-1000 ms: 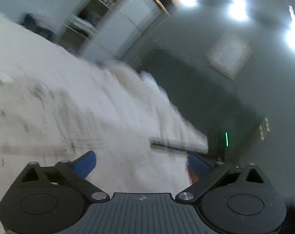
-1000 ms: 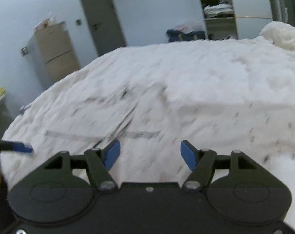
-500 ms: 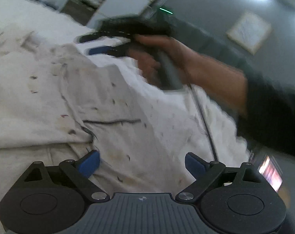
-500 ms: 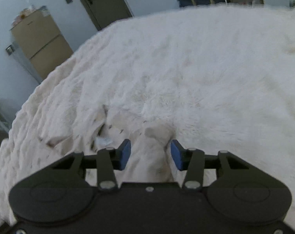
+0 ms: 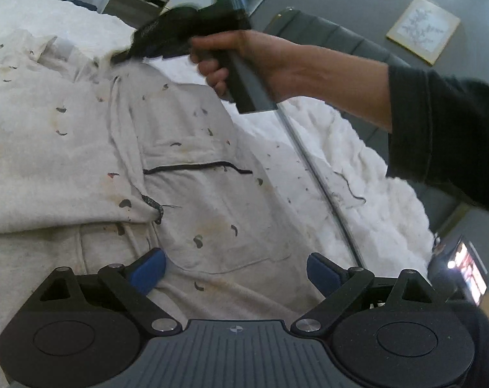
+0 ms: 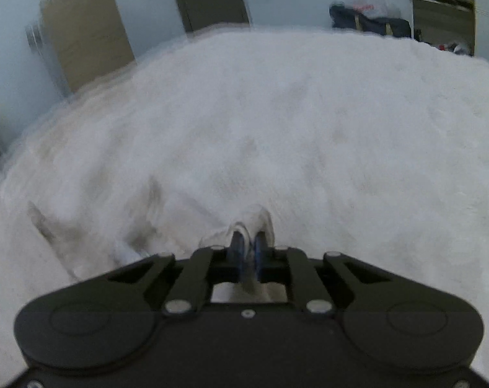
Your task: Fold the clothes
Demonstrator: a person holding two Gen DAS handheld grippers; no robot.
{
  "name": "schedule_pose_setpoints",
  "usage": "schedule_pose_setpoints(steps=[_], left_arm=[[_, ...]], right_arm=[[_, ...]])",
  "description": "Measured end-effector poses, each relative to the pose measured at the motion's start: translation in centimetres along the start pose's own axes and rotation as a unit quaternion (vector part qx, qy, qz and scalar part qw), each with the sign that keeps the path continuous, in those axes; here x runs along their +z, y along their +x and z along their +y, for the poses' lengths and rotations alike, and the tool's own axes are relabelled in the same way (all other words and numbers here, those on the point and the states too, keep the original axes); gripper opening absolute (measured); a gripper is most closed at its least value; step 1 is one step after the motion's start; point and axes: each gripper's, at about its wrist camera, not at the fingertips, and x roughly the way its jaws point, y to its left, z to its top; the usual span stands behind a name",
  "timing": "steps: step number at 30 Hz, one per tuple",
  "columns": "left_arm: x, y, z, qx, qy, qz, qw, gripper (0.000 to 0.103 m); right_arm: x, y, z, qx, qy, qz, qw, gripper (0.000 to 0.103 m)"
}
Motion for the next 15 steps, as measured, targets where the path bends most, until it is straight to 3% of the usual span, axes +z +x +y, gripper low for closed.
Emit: schedule_pose_setpoints(steps=[1, 3, 4, 6, 10, 13, 15], left_arm=[[0.1, -0.1, 0.1, -0.001, -0.004, 0.000, 1.0000, 0.093], [0.1, -0.2, 0.4, -0.004, -0.014, 0.001, 0.9999, 0.093], [0.2, -0.3, 0.5, -0.007, -0.018, 0.002, 0.9998, 0.093], [0.3, -0.4, 0.6, -0.008, -0.020, 0.004, 0.9998, 0.094], [0.4, -0.6, 0.6, -0.006, -0.015, 0.008, 0.9998, 0.094], [0.2, -0.7, 0.2, -0.003, -0.011, 0.007, 0.9999, 0.094], [0.2, -0.5, 0.0, -0.001, -0.008, 0.007, 0.9999, 0.094]], right_arm=[[0.0, 0.1, 0.3, -0.013, -0.002, -0.003, 1.000, 0.022], [0.6, -2.5, 0.6, -0.058, 0.021, -0.074, 0.995, 0.043], [0.8, -3.1, 0.8, -0.071, 0.023, -0.089, 0.993, 0.057], [0.9, -5.8, 0.8, -0.097, 0.024, -0.122, 0.987, 0.059], [-2.4, -13.3, -0.9, -0.079, 0.084, -0.124, 0.986, 0.063], [-7.6, -18.7, -3.3, -0.143, 0.107, -0.116, 0.977, 0.063], [-11.5, -22.0, -5.4, -0.189, 0.146, -0.128, 0.963, 0.064]])
